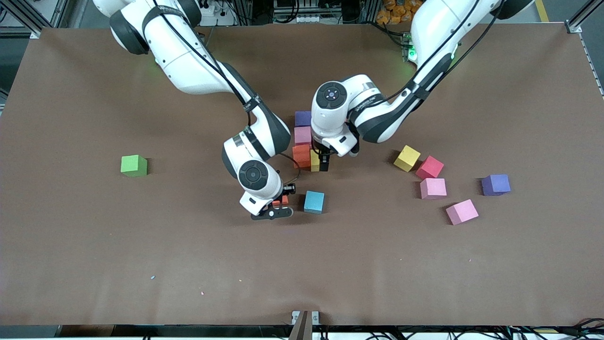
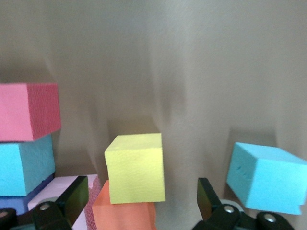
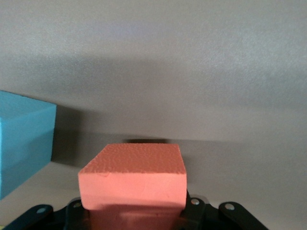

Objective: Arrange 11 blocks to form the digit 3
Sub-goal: 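Open the left gripper and move it to the second yellow cube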

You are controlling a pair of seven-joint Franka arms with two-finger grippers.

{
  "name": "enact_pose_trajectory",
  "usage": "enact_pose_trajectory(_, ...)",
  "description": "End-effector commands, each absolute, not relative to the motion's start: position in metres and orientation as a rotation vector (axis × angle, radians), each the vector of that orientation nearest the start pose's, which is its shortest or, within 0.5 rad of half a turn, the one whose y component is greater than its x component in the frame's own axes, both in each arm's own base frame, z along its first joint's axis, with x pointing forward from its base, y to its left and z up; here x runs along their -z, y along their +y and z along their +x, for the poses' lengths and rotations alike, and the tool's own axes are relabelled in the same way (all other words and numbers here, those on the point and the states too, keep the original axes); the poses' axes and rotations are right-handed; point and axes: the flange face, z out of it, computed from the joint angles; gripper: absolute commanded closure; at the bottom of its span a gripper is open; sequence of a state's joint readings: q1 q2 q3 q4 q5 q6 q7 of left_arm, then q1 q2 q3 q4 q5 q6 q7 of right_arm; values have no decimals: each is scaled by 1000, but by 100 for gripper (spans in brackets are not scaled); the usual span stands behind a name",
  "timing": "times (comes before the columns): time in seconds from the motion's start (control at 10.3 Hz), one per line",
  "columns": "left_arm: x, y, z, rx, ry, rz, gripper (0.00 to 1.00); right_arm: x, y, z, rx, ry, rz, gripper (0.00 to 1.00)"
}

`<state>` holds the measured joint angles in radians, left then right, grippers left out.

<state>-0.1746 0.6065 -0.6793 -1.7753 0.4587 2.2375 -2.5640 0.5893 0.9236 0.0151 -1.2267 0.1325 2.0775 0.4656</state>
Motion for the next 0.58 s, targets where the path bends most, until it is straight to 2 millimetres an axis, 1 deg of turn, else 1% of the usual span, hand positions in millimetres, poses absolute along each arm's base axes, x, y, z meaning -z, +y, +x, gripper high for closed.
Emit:
enact_pose_trajectory(0.0,-299,-419,489,12,-2073,-2349,0,-211,446,603,-162,-20,-3054,100)
enact_pose_trajectory(0.1,-302,-405,497,6,-2014,-2371,0,-213,460,596,-129,20,-3046,100)
enact_pose_trajectory(0.19,-306,-386,507,-3,-1946,-2391,0,-212,462,595,-121,67,-3045,100)
enact_pose_trajectory(0.39,-309,-346,524,-39,-1779,-2450,0,-215,464,594,-130,79,-3043,100)
enact_pose_trajectory(0.49,-305,-327,530,-61,-1712,-2470,0,-217,476,584,-137,48,-3031,100)
